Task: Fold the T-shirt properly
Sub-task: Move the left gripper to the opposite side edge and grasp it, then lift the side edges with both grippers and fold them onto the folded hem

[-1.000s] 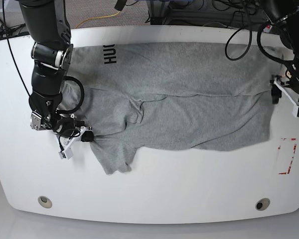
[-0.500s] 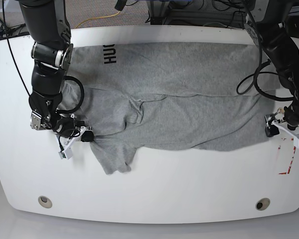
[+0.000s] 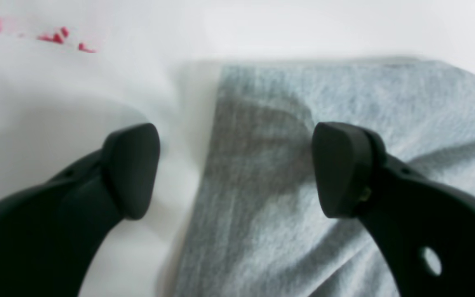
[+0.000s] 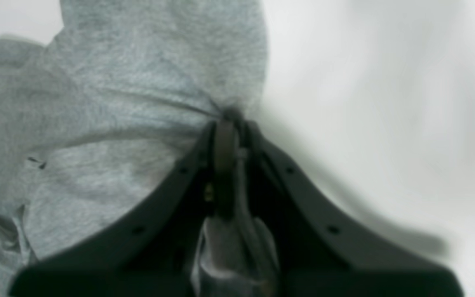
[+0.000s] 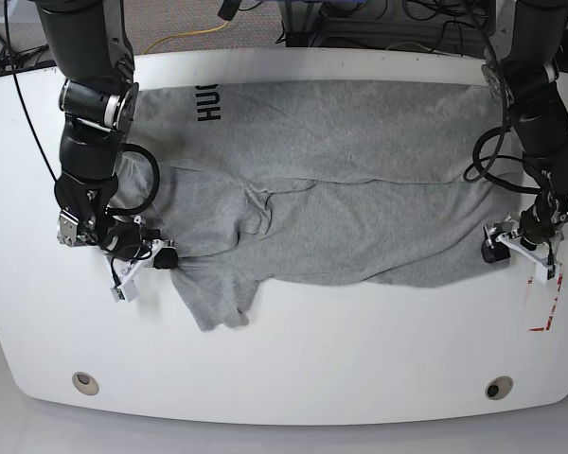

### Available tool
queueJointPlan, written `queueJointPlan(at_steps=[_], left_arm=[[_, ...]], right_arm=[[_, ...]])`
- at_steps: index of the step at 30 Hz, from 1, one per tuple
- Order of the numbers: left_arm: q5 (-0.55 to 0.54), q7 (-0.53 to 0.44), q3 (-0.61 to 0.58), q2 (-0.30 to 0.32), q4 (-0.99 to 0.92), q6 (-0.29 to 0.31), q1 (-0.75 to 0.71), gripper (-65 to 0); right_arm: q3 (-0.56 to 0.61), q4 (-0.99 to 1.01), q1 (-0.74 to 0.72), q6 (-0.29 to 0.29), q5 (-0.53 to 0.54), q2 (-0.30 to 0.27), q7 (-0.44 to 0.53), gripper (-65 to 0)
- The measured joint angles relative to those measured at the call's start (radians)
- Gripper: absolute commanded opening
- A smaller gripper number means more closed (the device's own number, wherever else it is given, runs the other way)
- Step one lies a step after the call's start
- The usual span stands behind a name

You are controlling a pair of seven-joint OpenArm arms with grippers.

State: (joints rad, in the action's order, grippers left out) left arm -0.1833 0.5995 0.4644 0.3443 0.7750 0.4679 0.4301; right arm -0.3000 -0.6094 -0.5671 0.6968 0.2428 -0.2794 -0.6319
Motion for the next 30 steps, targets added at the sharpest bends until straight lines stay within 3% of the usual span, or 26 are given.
queueJointPlan(at_steps=[6, 8, 13, 17, 21, 30], left_arm=[[0.003, -0.011, 0.000, -0.018, 0.000, -0.001, 0.007, -10.6], [0.003, -0.010, 0.000, -0.032, 0.000, 0.000, 0.014, -14.3], [0.000, -0.015, 0.000, -0.053, -0.001, 0.002, 0.018, -35.6], [0.003, -0.018, 0.000, -0.059, -0.002, -0.005, 0.017, -48.5], [0.004, -0.078, 0.000, -0.069, -0.003, -0.005, 0.009, -63.2], [0.007, -0.081, -0.002, -0.063, -0.001, -0.003, 0.007, -65.0]], right_arm=[[0.000, 0.000, 0.000, 0.000, 0.000, 0.000, 0.000, -65.0], [0.000, 0.000, 0.000, 0.000, 0.000, 0.000, 0.000, -65.0], [0.000, 0.000, -0.002, 0.000, -0.001, 0.002, 0.000, -65.0], [0.000, 0.000, -0.003, 0.000, -0.003, 0.003, 0.000, -65.0], [0.000, 0.000, -0.003, 0.000, -0.003, 0.002, -0.001, -65.0], [0.001, -0.173, 0.013, 0.000, -0.019, 0.005, -0.068, -65.0]])
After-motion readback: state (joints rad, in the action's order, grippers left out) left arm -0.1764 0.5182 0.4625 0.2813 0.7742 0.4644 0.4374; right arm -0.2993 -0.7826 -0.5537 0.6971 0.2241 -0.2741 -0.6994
